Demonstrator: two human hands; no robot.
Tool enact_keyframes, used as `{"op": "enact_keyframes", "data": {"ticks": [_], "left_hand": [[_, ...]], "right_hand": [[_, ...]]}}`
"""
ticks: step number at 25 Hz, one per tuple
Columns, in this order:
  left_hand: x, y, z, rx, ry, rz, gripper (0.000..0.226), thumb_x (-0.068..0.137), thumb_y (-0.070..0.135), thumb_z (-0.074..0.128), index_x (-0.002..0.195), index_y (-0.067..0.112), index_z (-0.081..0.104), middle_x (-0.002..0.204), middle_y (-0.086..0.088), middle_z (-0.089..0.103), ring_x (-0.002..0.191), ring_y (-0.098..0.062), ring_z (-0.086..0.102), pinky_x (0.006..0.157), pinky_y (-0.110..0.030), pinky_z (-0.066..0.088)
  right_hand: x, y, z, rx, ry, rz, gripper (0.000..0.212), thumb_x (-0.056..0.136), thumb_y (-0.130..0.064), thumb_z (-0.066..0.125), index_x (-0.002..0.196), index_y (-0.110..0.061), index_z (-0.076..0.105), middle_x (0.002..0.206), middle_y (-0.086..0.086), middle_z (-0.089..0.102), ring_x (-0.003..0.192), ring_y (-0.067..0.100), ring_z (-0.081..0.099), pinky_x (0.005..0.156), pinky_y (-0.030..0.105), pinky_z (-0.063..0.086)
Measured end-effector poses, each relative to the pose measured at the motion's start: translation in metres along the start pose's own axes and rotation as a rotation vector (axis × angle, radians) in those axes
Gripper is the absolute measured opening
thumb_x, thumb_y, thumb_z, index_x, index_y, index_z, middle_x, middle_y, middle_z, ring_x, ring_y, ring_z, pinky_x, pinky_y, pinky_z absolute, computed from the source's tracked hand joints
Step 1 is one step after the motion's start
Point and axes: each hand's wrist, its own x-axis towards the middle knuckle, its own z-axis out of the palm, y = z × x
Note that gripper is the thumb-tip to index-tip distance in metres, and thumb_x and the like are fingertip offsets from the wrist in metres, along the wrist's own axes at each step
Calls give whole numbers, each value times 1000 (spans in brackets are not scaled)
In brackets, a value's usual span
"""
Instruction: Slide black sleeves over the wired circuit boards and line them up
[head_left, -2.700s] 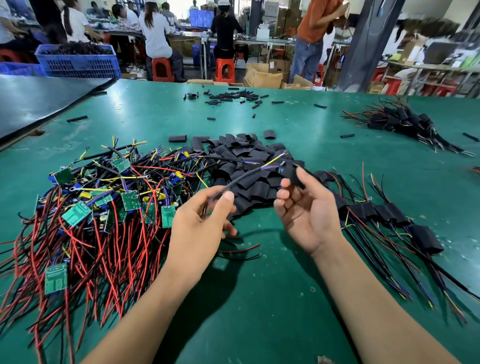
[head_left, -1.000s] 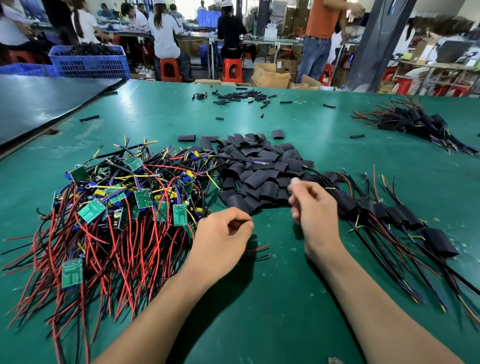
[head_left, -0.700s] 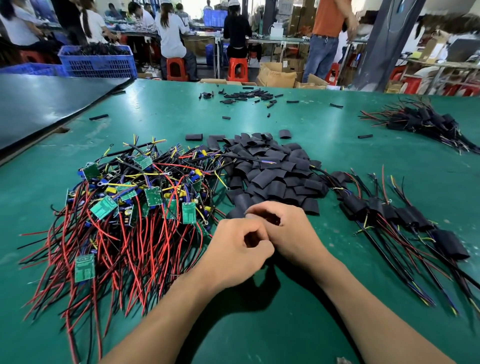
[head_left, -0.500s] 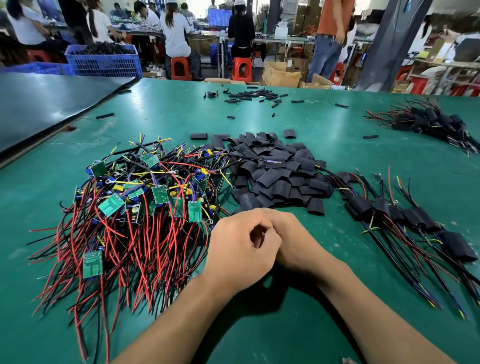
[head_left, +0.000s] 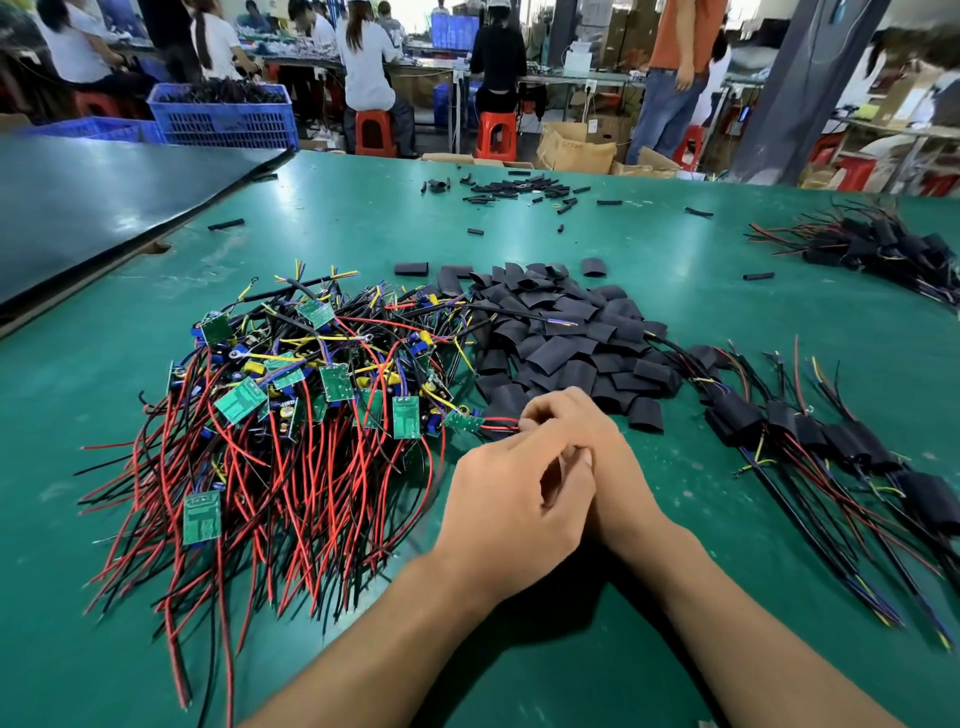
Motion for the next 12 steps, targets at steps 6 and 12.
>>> {"op": "enact_keyframes", "data": {"ticks": [6,12], "left_hand": [[6,-12,5,-59,146,-241,43,88,35,62,57,20,38,48,9,46,44,-11,37,46,-14,27],[18,-22,1,-255,245,-562,32,95,44,58,75,19,57,63,3,68,50,-20,65,59,-40,54]], "right_hand": [[10,5,-5,135,333,51,11,99,-21,57,89,-27,56,94,-7,57,85,5,52,76,25,39],[13,6,-34,530,190,114,12,95,-11,67,86,-18,69,71,-16,64,64,0,52,64,12,42]]}}
